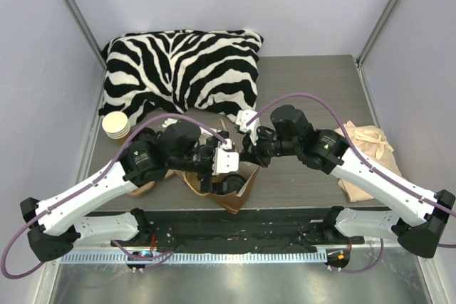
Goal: Pack the takeout coffee
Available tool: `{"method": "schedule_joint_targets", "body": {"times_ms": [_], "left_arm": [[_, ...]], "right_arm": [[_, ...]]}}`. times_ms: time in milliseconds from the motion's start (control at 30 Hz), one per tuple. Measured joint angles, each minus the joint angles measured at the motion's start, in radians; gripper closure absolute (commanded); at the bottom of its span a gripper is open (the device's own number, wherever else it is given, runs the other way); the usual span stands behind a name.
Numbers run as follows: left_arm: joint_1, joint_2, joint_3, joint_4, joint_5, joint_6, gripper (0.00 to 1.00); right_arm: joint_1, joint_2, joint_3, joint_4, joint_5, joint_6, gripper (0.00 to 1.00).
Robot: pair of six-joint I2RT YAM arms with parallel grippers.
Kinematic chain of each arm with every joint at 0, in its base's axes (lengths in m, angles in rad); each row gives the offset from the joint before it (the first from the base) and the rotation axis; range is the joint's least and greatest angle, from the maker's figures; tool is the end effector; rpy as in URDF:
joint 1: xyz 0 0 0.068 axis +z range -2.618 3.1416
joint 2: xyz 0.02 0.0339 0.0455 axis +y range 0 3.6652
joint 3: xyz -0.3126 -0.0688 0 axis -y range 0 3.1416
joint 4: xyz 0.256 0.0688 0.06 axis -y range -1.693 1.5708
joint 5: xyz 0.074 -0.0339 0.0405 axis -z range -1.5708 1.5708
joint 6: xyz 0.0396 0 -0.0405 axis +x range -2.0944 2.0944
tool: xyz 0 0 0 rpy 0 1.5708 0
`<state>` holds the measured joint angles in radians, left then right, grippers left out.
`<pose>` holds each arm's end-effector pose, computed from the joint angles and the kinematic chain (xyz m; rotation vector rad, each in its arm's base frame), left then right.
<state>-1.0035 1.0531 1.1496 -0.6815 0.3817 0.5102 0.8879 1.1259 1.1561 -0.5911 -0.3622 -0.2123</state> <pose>0.0986 -0.1822 0.4084 1.6600 1.4284 -0.6938 0.1365 0.1900 0.4043 -1.3284 1.7440 0.7764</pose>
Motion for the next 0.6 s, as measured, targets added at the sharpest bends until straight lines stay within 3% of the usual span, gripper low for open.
{"method": "schedule_joint_targets", "body": {"times_ms": [600], "left_arm": [[0.076, 0.011, 0.172, 0.019, -0.015, -0.118, 0.0]], "right_arm": [[-0.063, -0.033, 0.0, -0.08, -0.007, -0.037, 0.99]]}}
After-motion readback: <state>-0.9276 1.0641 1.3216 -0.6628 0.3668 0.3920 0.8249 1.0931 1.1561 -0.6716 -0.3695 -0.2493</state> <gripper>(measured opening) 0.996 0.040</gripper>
